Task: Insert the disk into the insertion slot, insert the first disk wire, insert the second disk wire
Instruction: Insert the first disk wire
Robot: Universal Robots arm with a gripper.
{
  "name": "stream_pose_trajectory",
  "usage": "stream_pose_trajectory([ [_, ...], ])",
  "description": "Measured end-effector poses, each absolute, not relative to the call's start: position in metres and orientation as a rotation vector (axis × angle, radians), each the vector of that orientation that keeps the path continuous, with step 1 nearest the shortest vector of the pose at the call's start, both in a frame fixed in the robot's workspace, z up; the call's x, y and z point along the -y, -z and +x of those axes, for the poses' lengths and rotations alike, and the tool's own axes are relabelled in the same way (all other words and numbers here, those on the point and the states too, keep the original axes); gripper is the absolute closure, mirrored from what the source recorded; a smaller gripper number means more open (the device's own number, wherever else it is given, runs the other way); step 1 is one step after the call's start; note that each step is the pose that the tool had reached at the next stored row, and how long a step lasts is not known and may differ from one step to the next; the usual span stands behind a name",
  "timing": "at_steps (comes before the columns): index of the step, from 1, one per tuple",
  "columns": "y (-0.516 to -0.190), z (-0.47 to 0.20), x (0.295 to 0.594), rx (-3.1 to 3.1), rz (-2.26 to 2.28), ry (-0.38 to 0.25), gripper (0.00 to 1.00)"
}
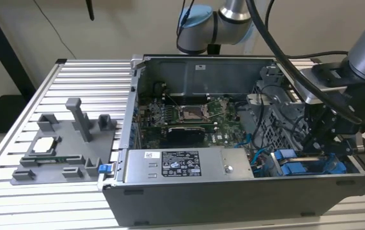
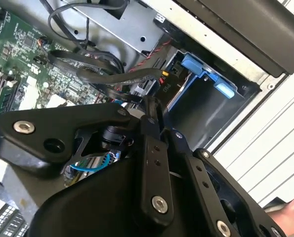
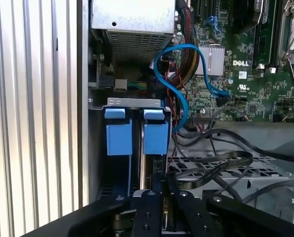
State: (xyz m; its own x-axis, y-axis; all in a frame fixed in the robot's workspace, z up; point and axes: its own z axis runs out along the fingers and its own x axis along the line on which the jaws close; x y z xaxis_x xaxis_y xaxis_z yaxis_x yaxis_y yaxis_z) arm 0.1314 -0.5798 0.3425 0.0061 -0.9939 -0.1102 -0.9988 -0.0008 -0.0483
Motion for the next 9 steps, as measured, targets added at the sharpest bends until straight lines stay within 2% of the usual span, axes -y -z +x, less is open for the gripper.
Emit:
stream_pose_trajectory([
  [8, -0.3344, 0.1331, 0.5798, -2.143, -2.140, -0.066, 1.00],
  [9, -0.3335, 0.1332, 0.5797, -2.142, -2.138, -0.069, 0.00],
])
